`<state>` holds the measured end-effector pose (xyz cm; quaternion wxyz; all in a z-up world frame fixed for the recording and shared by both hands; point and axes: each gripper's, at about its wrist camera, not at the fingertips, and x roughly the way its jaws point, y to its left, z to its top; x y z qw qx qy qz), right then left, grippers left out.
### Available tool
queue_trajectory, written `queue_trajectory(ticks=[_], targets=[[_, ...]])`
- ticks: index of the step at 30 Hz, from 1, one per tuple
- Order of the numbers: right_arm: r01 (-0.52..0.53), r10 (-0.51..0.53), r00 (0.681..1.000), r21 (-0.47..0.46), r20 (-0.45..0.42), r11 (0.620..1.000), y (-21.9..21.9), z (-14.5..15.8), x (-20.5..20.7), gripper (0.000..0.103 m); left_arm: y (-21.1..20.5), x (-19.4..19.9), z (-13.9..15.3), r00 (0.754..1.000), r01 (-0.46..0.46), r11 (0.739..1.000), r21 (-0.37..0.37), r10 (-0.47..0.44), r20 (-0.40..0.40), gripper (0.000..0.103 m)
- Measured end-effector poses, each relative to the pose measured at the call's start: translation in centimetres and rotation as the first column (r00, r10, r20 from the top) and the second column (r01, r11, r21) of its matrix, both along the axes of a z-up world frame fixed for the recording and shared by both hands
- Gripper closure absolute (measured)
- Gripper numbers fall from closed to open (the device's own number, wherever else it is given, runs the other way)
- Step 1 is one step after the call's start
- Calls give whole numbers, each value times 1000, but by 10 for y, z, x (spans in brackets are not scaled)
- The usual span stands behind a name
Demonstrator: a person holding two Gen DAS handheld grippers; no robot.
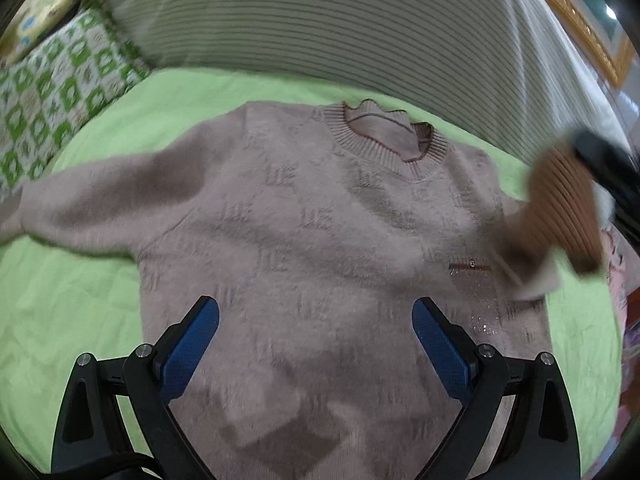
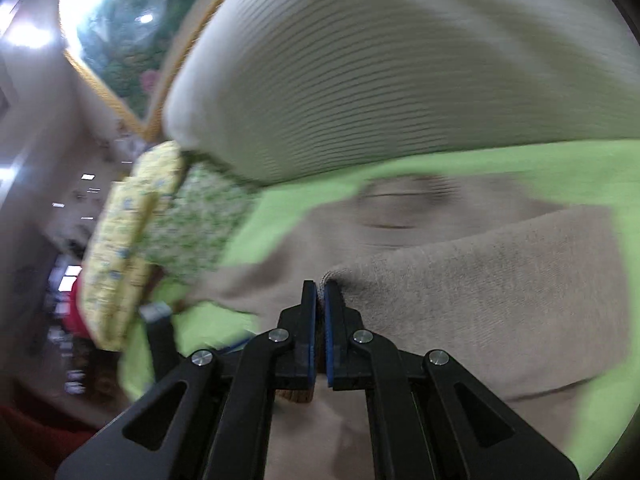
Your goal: Fold small clothes
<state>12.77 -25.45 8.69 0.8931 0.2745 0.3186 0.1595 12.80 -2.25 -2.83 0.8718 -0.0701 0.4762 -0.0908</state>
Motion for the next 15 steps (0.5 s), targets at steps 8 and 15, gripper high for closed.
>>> queue_trajectory(ticks=[8, 15], targets=[[50, -48, 997, 31, -53, 998, 5, -28, 13, 68, 14, 19, -31, 991, -76, 992, -99, 64, -122, 5], [297, -296, 945, -7, -138, 955, -84, -62, -30, 68, 20, 59, -68, 955, -214, 955, -208, 159, -251, 6]])
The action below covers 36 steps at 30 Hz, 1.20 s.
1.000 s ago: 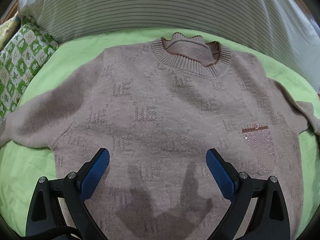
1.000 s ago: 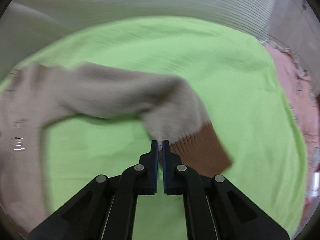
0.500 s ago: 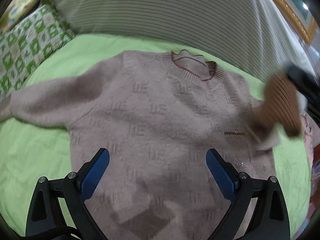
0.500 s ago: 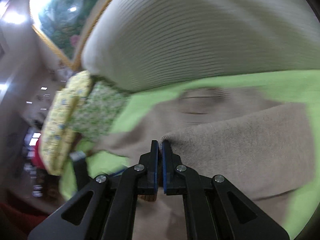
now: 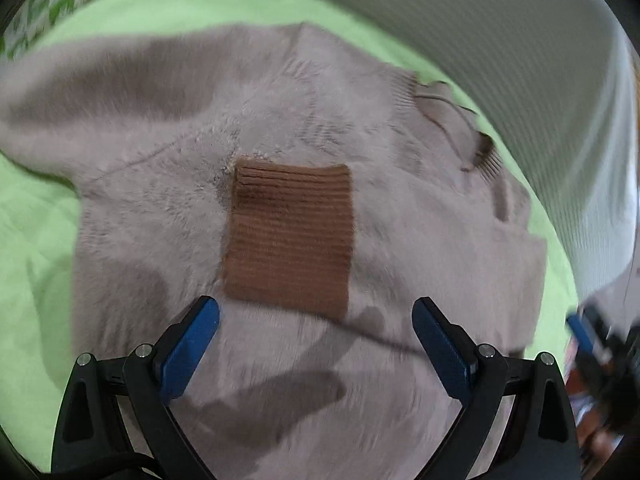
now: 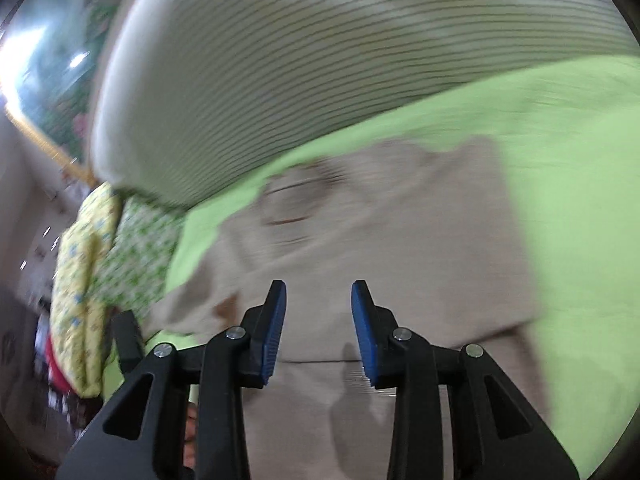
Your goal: Fold small clothes
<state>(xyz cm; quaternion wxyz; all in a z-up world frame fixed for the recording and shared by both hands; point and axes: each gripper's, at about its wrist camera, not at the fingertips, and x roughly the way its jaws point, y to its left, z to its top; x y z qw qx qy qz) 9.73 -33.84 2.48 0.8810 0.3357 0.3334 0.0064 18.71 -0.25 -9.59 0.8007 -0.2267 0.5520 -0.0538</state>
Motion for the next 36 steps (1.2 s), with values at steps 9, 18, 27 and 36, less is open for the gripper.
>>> queue_trajectory(ticks=[9, 18, 27, 36], targets=[[204, -205, 976, -24, -66, 979, -68, -24, -15, 68, -2, 26, 10, 992, -1, 998, -58, 8, 122, 91], [202, -207, 977, -78, -56, 976, -72, -29, 3, 58, 60, -18, 53, 962, -45, 999, -18, 48, 270, 92], [150, -175, 974, -173, -144, 973, -71, -57, 43, 50, 68, -23, 40, 969, -52, 998, -24, 56, 241, 92], [116, -162, 972, -249, -169, 961, -92, -48, 45, 97, 32, -8, 41, 962, 30, 999, -12, -26, 272, 92]])
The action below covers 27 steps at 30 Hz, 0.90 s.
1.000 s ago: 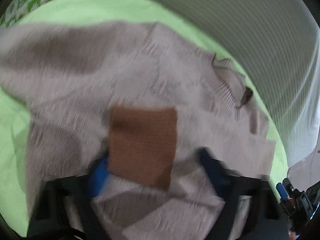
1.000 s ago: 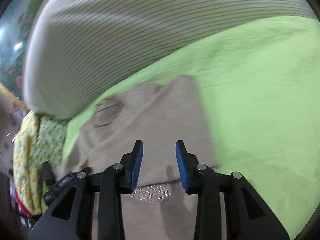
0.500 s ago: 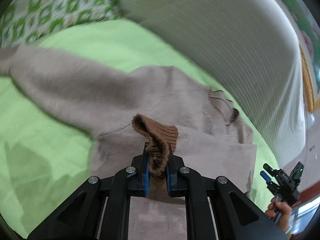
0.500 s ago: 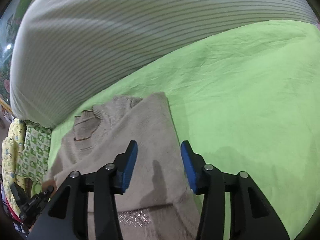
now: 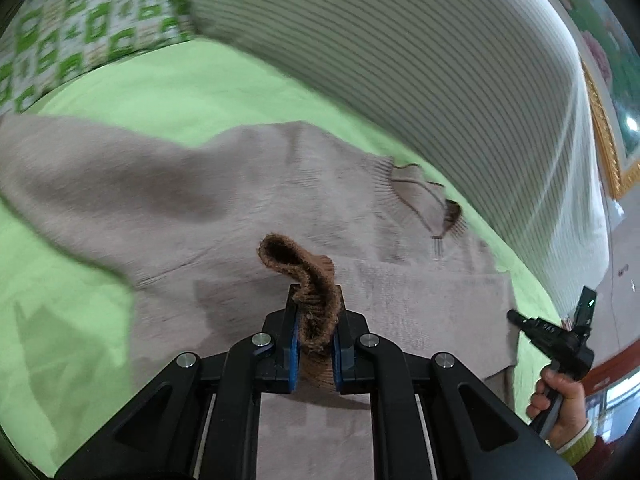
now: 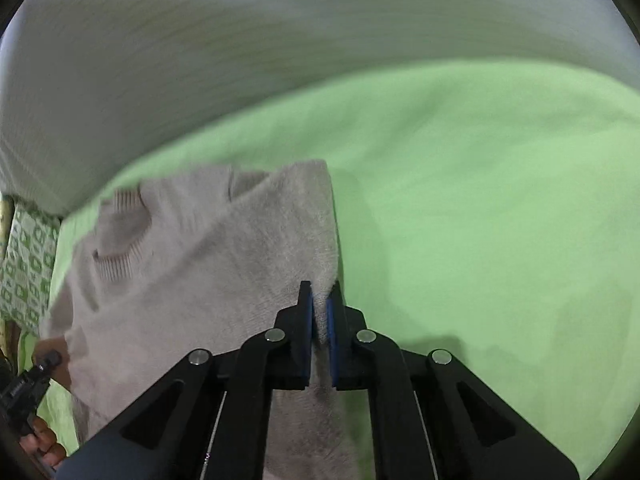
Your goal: Fold small clothes
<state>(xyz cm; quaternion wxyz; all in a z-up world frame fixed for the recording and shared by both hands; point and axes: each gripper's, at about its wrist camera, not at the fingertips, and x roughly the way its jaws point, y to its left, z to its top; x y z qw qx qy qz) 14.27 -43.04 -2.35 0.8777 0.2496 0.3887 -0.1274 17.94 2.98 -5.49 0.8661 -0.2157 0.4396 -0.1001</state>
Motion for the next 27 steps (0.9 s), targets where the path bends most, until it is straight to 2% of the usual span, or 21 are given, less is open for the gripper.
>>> queue_trajectory(ticks=[4, 5, 8, 10, 11, 13, 15, 19, 23, 27], targets=[[19, -20, 999, -19, -35, 1000, -19, -5, -5, 97, -22, 13, -10, 999, 34, 997, 75, -34, 5, 92], [17, -18, 999, -24, -47, 1000, -19, -9, -4, 97, -24, 17, -16, 1000, 27, 994, 111, -27, -6, 92], [18, -22, 997, -46, -80, 999, -17, -23, -1, 96, -12, 24, -37, 998, 1, 991, 132, 8, -69, 91], [38, -41, 996, -36, -74, 999, -18, -24, -1, 95, 1, 26, -43, 995, -2, 996, 90, 10, -95, 86], [48, -50, 996, -33, -79, 998, -18, -22, -2, 88, 5, 24, -43, 995, -8, 997, 81, 16, -99, 84], [67, -72, 994, -62, -88, 996, -16, -14, -4, 84, 15, 17, -37, 995, -26, 997, 77, 34, -97, 81], [61, -64, 997, -73, -49, 995, -11, 0, -11, 81, 25, 8, -30, 994, -50, 997, 66, 56, -93, 78], [33, -31, 999, -56, 45, 998, 9, 25, -31, 70, 54, -15, -18, 988, -124, 992, 22, 126, -93, 63], [-34, 37, 991, -28, 130, 999, 43, 41, -47, 66, 95, -35, -13, 970, -223, 974, -28, 219, -102, 59], [-99, 100, 984, -13, 144, 995, 86, 44, -52, 64, 145, -45, -17, 935, -339, 939, -63, 328, -134, 48]])
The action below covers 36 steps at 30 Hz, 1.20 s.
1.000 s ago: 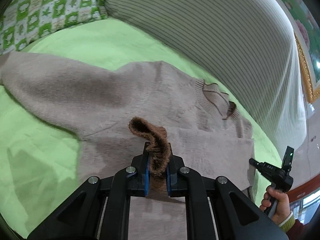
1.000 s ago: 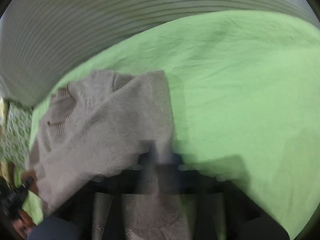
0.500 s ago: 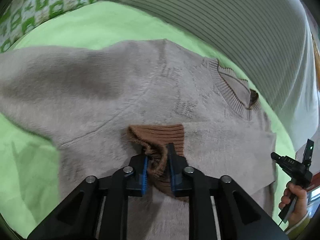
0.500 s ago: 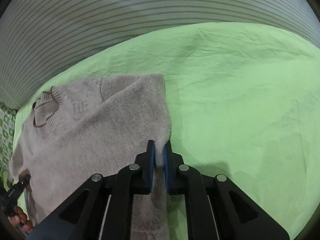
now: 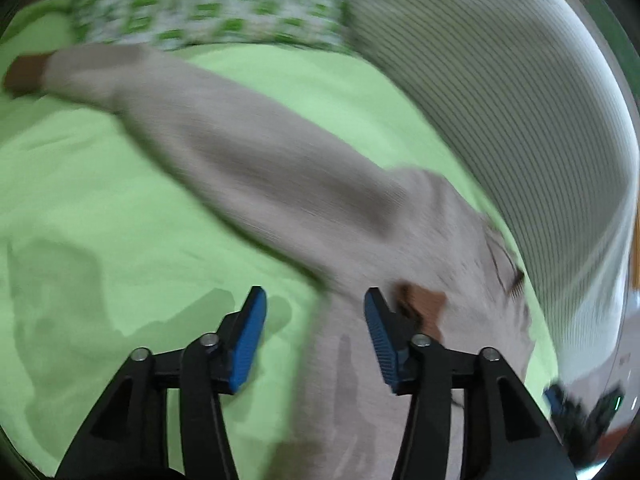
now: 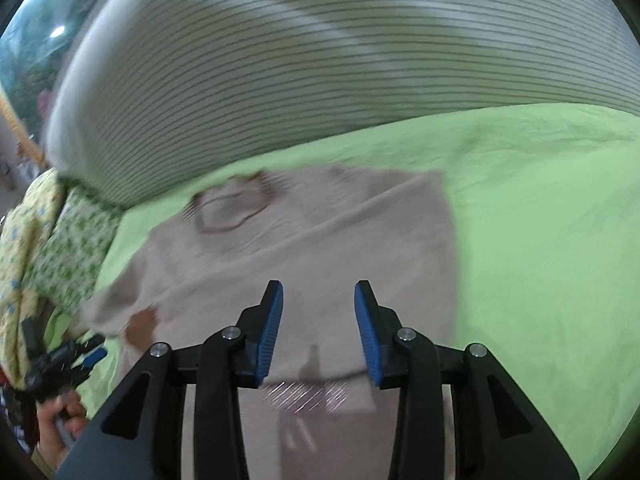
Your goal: Fold small clothes
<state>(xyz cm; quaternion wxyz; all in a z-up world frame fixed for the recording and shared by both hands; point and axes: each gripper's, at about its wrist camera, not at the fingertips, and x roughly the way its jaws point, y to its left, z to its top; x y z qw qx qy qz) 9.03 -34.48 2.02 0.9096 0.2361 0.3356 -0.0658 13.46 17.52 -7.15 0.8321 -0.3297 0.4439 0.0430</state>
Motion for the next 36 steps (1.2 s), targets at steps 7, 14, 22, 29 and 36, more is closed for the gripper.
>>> queue_trajectory(ticks=[7, 14, 22, 29, 36], targets=[[-48, 48, 998, 9, -39, 999, 40, -11, -17, 63, 100, 5, -22, 965, -263, 951, -165, 259, -47, 35], [-45, 45, 996, 5, -81, 999, 53, -21, -17, 63, 140, 34, -29, 930, -366, 906, -213, 366, -41, 38], [-12, 12, 998, 1, -62, 1000, 43, -15, -16, 64, 113, 47, 22, 955, -259, 965, -52, 264, 136, 98], [39, -38, 999, 18, -35, 999, 29, -10, -27, 63, -16, 49, 113, 920, 75, 982, 176, -136, 367, 98], [107, -107, 994, 40, -21, 993, 12, -5, -44, 63, -227, 45, 96, 727, 521, 721, 456, -655, 206, 65]])
